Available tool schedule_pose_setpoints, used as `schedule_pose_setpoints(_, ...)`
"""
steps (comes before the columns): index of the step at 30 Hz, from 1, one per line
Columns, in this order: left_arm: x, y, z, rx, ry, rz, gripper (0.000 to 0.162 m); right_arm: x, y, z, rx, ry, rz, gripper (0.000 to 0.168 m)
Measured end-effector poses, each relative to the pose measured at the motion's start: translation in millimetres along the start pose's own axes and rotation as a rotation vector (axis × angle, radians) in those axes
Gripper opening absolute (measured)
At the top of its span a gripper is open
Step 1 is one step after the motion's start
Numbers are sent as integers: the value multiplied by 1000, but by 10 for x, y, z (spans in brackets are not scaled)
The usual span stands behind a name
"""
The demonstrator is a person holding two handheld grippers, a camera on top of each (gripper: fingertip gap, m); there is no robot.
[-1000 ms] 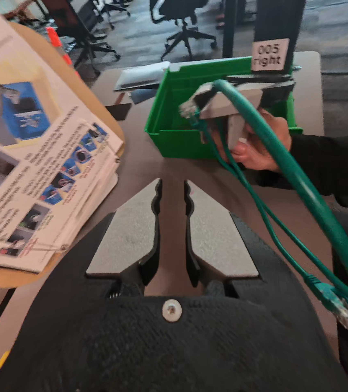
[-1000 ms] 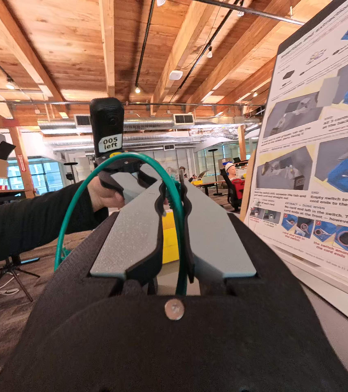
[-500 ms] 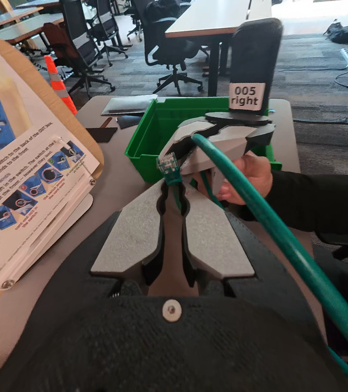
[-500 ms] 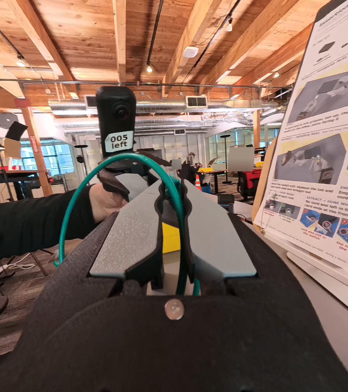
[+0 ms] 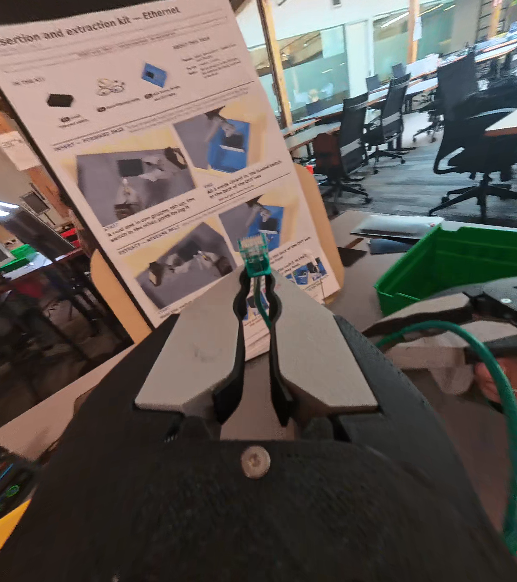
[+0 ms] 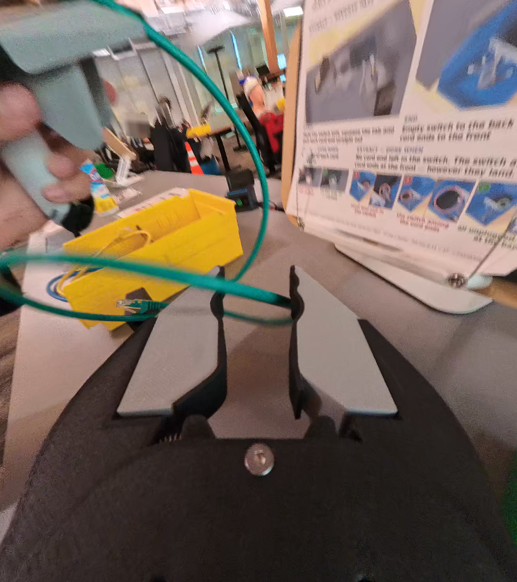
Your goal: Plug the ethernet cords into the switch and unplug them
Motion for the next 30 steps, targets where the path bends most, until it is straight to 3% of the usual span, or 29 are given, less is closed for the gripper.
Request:
schedule_pose_setpoints(4,-39,31,33,-51,21,1,7,-1,-132,45,-5,43,123,49)
schedule_pose_setpoints(8,-62,166,162,-97,75,-102,7,63,-279,1,46,39,284,56)
schedule_pose_setpoints(14,-5,380,174,-60,74,-236,7,-192,-109,440,173,347,248,62)
schedule_pose_setpoints(19,82,492,145,-42,31,-276,7,-99,-257,304,254,246,438,59)
schedule_pose_setpoints(21,60,400,176,-15,6,-166,6,-40,-344,212,263,158,527,59)
schedule_pose_setpoints(26,87,143,213,-44,-43,65,7,43,-350,84,261,42,568,59)
schedule_pose_setpoints(30,188,-117,297,-47,-63,310,7,14,-34,-5,216,-69,296,58)
Point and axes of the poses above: each gripper's, where its closed fingertips meet, x back along the fingers, z out of its underside, y = z × x across the jaws, the point moved 6 cm from there along x, back along the fingers, and after that the axes turned 9 degrees about -y, right-handed, at the moved point
